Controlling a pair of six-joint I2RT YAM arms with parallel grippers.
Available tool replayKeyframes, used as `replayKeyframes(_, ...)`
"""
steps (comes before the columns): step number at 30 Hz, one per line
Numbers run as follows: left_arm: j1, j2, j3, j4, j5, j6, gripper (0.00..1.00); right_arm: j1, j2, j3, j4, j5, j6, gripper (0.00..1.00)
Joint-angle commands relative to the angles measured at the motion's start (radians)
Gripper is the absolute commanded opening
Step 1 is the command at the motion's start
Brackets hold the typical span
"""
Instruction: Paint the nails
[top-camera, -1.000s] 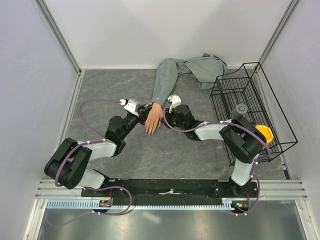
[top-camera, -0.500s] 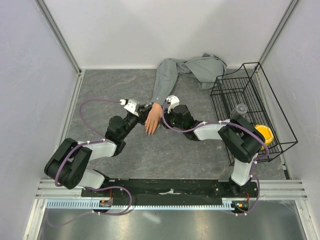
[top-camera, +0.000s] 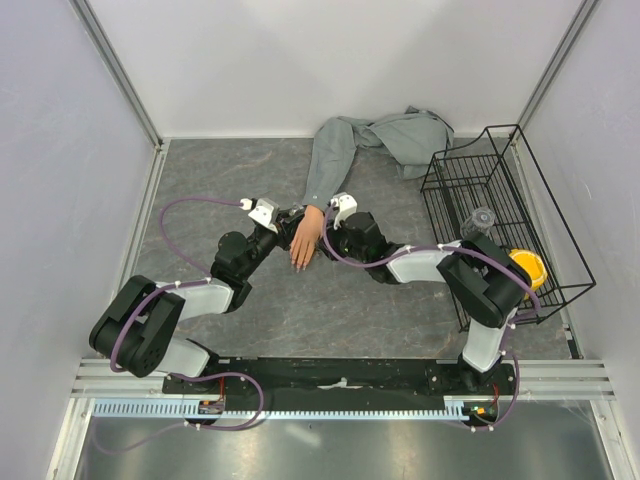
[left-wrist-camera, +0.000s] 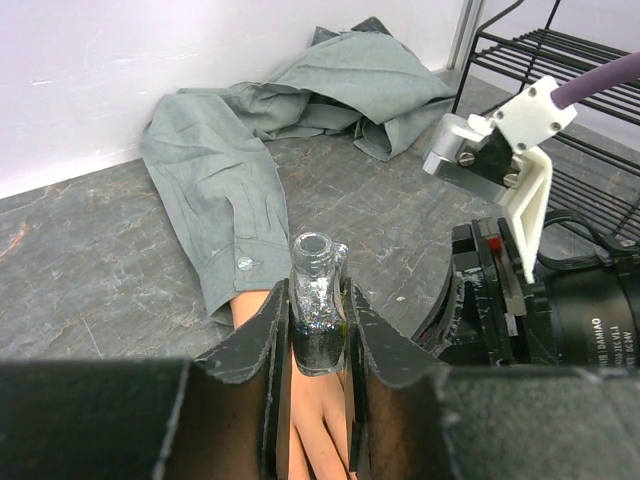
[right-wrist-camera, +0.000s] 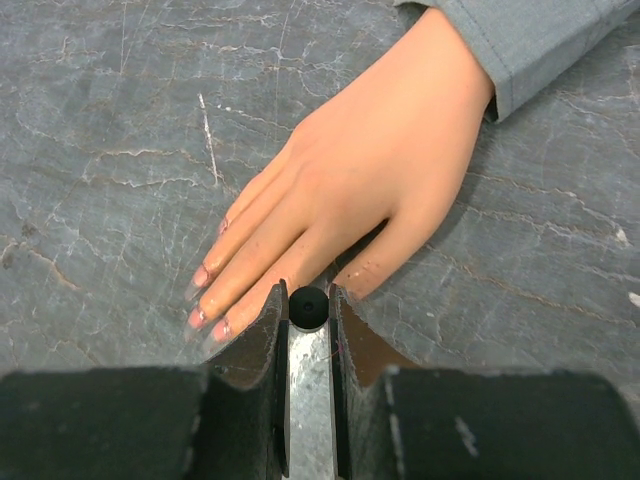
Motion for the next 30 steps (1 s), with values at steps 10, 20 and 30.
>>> replayKeyframes(10, -0.002, 0.006, 0.02, 0.046, 0.005, 0.036, 0.02, -0.015, -0.111, 0.021, -0.038, 0.07, -0.032, 0.0)
replayKeyframes(20, -0.002, 0.001, 0.017, 0.046, 0.003, 0.037, 0.02, -0.016, -0.04, 0.052, -0.019, 0.056, -0.041, 0.0)
replayKeyframes(30, -0.004, 0.0, 0.016, 0.048, 0.0, 0.037, 0.02, -0.015, -0.014, 0.063, -0.016, 0.039, -0.037, 0.0)
